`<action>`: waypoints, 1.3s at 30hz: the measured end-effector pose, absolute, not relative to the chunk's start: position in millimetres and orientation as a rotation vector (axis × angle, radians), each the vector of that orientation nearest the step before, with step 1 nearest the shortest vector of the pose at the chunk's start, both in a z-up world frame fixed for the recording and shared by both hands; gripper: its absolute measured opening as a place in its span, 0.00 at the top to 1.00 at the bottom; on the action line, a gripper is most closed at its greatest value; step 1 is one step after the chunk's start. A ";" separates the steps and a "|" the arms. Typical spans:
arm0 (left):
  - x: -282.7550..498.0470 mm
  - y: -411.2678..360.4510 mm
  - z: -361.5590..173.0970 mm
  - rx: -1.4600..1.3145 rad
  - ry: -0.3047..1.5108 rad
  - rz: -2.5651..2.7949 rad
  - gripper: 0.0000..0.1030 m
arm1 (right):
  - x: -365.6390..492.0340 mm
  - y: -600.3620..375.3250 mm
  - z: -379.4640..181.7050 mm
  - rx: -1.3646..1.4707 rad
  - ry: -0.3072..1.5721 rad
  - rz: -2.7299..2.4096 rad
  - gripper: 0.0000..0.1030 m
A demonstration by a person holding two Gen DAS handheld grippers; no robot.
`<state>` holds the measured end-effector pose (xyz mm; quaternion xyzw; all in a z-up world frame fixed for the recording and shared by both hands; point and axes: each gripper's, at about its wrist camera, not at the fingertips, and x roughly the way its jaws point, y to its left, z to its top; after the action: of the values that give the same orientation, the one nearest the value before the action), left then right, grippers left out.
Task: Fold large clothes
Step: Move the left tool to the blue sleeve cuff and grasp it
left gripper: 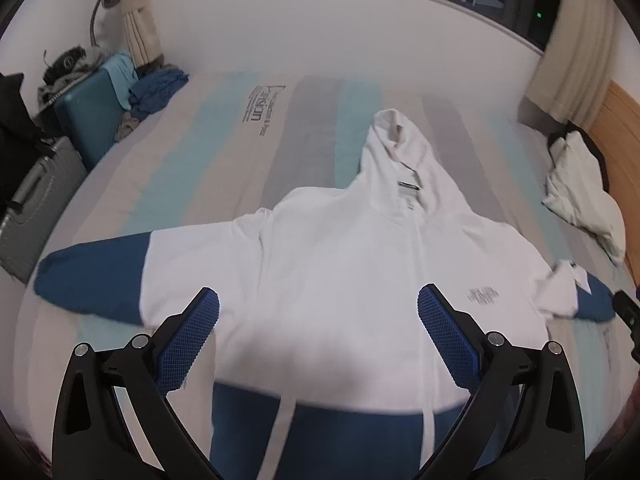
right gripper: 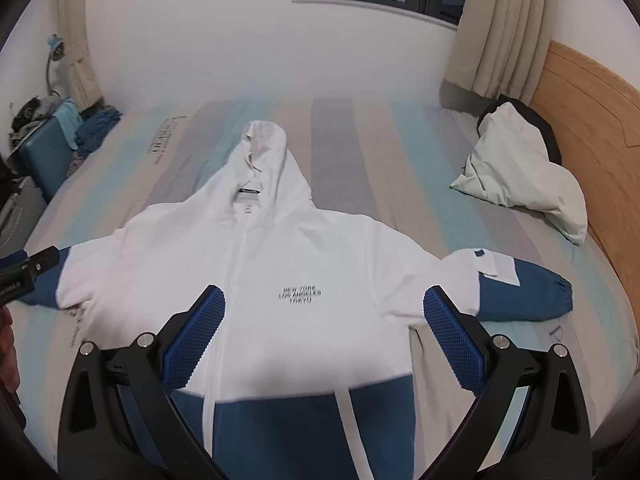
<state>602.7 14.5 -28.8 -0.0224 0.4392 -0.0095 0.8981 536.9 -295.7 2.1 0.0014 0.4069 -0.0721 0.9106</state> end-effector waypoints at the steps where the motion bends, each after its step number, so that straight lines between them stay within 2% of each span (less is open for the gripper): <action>1: 613.1 17.6 -34.4 -0.051 0.916 -0.019 0.06 | 548.8 -296.3 -4.5 -0.004 0.853 -0.159 0.07; 13: 720.0 34.2 -137.2 -0.073 0.998 0.044 0.06 | 655.6 -313.8 -90.2 -0.040 0.920 -0.166 0.07; 24: 753.0 73.6 -190.7 -0.104 1.035 0.120 0.06 | 716.5 -308.0 -162.6 -0.101 0.957 -0.154 0.07; 31: 741.9 133.0 -203.5 -0.132 1.033 0.206 0.06 | 727.5 -272.3 -171.5 -0.162 0.969 -0.080 0.07; 39: 702.6 265.1 -191.0 -0.138 0.994 0.393 0.06 | 722.4 -226.7 -176.0 -0.233 0.997 -0.028 0.07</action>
<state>702.6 265.1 -191.0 -0.0658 0.4731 0.1872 0.8584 722.4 -226.7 -176.0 -0.1113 0.4772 -0.0133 0.8716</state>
